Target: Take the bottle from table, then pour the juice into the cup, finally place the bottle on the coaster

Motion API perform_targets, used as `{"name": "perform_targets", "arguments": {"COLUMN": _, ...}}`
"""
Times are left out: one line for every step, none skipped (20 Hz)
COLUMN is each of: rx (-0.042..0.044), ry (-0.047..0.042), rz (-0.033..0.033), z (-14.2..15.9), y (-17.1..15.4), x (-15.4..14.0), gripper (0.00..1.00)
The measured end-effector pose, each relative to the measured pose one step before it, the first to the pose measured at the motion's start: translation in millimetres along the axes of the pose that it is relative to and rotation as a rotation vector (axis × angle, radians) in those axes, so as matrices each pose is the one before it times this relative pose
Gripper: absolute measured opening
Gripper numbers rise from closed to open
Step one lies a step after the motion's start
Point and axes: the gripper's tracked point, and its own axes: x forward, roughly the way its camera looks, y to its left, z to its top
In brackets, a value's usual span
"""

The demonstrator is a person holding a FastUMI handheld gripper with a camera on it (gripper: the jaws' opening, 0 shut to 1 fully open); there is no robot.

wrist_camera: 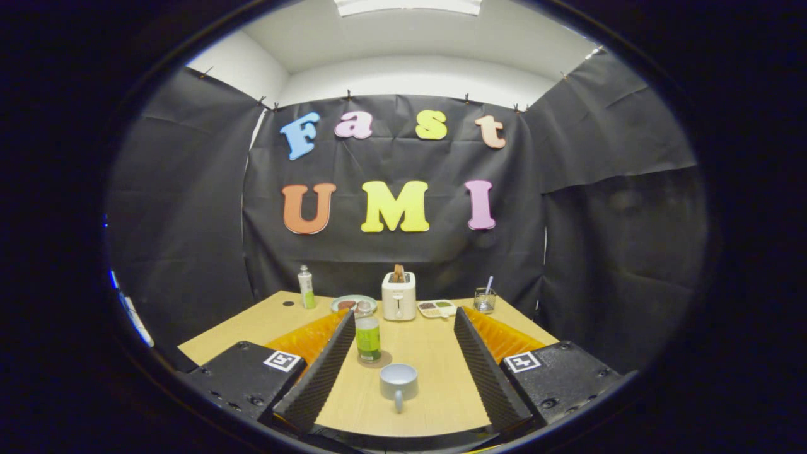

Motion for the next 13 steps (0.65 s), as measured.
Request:
{"name": "perform_targets", "arguments": {"rx": -0.00431, "ry": -0.00297, "rz": -0.00056, "z": 0.87, "y": -0.21, "x": -0.42, "gripper": 1.00}}
{"name": "perform_targets", "arguments": {"rx": -0.00393, "ry": -0.00190, "rz": -0.00400, "z": -0.39, "y": -0.56, "x": -0.63, "gripper": 1.00}}
{"name": "perform_targets", "arguments": {"rx": -0.00340, "ry": -0.00233, "rz": -0.00129, "z": 0.61, "y": -0.48, "x": -0.29, "gripper": 1.00}}
{"name": "perform_targets", "arguments": {"rx": -0.00410, "ry": -0.00060, "rz": -0.00015, "z": -0.82, "y": 0.80, "x": 0.20, "gripper": 1.00}}
{"name": "perform_targets", "arguments": {"rx": -0.00294, "ry": -0.00014, "rz": -0.00041, "z": -0.27, "y": -0.13, "x": -0.17, "gripper": 1.00}}
{"name": "perform_targets", "arguments": {"rx": -0.00220, "ry": 0.00071, "rz": 0.00111, "z": -0.73, "y": 1.24, "x": 0.17, "gripper": 1.00}}
{"name": "perform_targets", "arguments": {"rx": -0.00048, "ry": 0.00325, "rz": -0.00007, "z": -0.86, "y": -0.39, "x": 0.06, "gripper": 1.00}}
{"name": "perform_targets", "arguments": {"rx": -0.00048, "ry": 0.00358, "rz": 0.00317, "z": -1.19, "y": 1.09, "x": 0.12, "gripper": 1.00}}
{"name": "perform_targets", "arguments": {"rx": 0.00086, "ry": 0.00255, "rz": 0.00437, "z": -1.18, "y": 1.17, "x": 0.21, "gripper": 1.00}}
{"name": "perform_targets", "arguments": {"rx": 0.00011, "ry": 0.00221, "rz": 0.00394, "z": -1.12, "y": 0.94, "x": 0.84, "gripper": 1.00}}
{"name": "perform_targets", "arguments": {"rx": -0.00080, "ry": 0.00335, "rz": 0.00234, "z": -1.36, "y": 0.37, "x": 0.74, "gripper": 1.00}}
{"name": "perform_targets", "arguments": {"rx": -0.00222, "ry": 0.00476, "rz": -0.00050, "z": -2.25, "y": -0.47, "x": 1.74, "gripper": 1.00}}
{"name": "perform_targets", "arguments": {"rx": -0.00106, "ry": 0.00323, "rz": 0.00222, "z": -1.15, "y": 0.23, "x": 1.10, "gripper": 1.00}}
